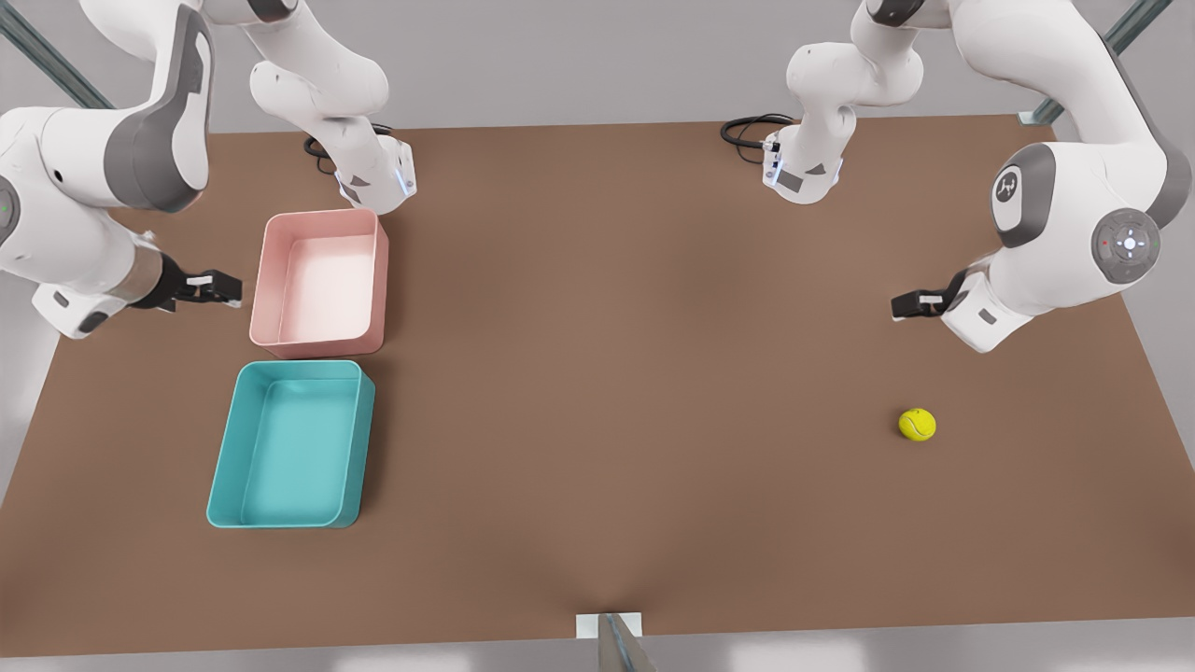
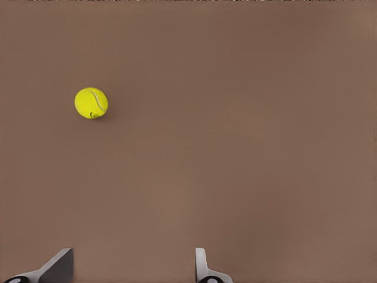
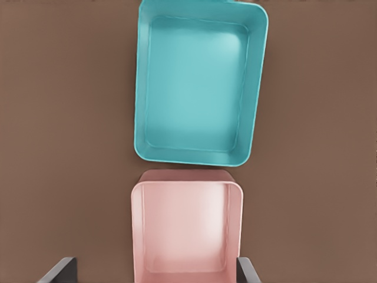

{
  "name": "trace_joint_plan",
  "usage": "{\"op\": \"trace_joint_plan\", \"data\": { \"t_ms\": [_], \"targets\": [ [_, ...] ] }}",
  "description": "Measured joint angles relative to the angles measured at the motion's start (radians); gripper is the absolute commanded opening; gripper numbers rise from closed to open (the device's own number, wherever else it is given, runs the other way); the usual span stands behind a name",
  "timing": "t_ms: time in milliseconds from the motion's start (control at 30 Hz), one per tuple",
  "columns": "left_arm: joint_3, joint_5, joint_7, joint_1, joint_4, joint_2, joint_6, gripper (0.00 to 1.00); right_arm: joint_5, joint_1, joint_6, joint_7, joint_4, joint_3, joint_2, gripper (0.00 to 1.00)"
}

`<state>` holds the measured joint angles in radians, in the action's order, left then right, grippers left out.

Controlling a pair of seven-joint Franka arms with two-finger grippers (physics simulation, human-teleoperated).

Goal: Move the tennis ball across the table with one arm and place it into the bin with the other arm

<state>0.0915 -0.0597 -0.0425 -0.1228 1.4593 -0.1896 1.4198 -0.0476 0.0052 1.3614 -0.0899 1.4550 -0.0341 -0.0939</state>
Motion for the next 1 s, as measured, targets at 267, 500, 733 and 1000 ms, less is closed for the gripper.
{"op": "trace_joint_plan", "data": {
  "t_ms": [267, 500, 733, 1000],
  "targets": [
    [0.002, -0.026, 0.120, 0.052, 0.005, -0.101, 0.072, 0.21, 0.000, 0.006, 0.040, 0.045, 0.010, -0.004, 0.008, 1.00],
    [0.027, -0.003, 0.667, 0.249, 0.057, -0.375, 0.370, 0.21, -0.013, 0.013, 0.055, 0.052, 0.017, -0.003, -0.043, 1.00],
    [0.038, 0.015, 1.225, 0.286, 0.089, -0.483, 0.643, 0.21, -0.013, 0.007, 0.081, 0.055, 0.025, -0.003, -0.053, 1.00],
    [0.041, 0.100, 1.569, 0.307, 0.153, -0.505, 0.731, 0.21, -0.013, 0.007, 0.098, 0.056, 0.027, -0.003, -0.061, 1.00]
  ]
}}
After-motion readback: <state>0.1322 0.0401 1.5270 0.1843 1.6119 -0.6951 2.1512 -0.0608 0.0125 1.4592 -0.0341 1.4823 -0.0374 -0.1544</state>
